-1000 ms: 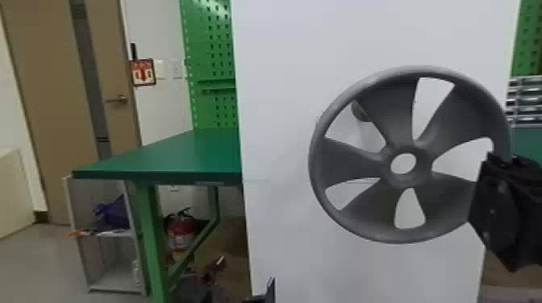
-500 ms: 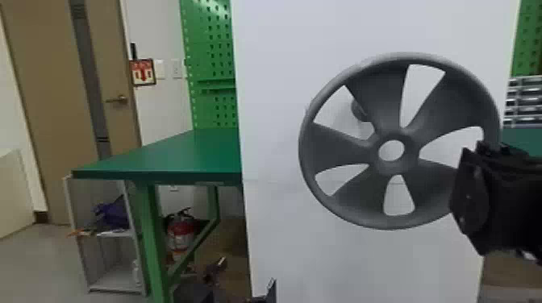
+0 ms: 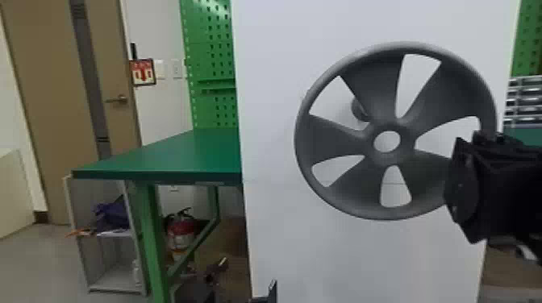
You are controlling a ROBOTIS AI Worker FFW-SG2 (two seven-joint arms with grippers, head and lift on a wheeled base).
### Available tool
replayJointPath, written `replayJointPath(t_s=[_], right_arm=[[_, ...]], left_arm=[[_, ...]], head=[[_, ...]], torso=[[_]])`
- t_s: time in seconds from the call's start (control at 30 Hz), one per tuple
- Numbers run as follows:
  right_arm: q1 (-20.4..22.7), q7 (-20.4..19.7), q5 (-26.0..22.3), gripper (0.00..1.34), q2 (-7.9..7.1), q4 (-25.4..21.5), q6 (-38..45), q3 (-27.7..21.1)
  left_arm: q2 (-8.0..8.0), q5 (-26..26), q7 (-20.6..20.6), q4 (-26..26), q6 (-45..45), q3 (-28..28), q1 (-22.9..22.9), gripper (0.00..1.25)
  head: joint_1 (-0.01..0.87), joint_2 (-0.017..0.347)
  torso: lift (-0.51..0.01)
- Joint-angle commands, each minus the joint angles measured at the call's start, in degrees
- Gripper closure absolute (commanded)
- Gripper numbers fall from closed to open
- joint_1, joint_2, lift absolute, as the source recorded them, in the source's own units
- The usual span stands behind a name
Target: Hold the wheel and insert it
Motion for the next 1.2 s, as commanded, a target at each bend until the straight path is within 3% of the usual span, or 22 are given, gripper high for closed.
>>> replayJointPath(t_s=[0.0, 0.47, 0.93, 1.17], right_arm=[[-0.2, -0.4, 0.1, 1.08, 0.05, 0.0, 0.1, 0.2], [-2.9, -1.2, -0.2, 1.08, 0.05, 0.3, 1.1, 0.9], [-8.8, -1.6, -1.6, 1.08, 0.05, -0.7, 15.3, 1.4], [-9.6, -1.6, -1.5, 1.08, 0.05, -0.9, 16.7, 1.5]], left_arm=[[0.21, 0.0, 0.0, 0.0, 0.0, -0.2, -0.2, 0.1], [0.29, 0.0, 0.0, 0.1, 0.2, -0.3, -0.1, 0.1], [0.56, 0.4, 0.0, 0.1, 0.2, -0.4, 0.4, 0.1], [0.65, 0.4, 0.0, 0.1, 0.2, -0.4, 0.5, 0.1]], head=[[0.233, 0.304], [0.233, 0.304], [0.233, 0.304], [0.233, 0.304]], torso=[[-0.499], [-0.499], [-0.499], [-0.499]])
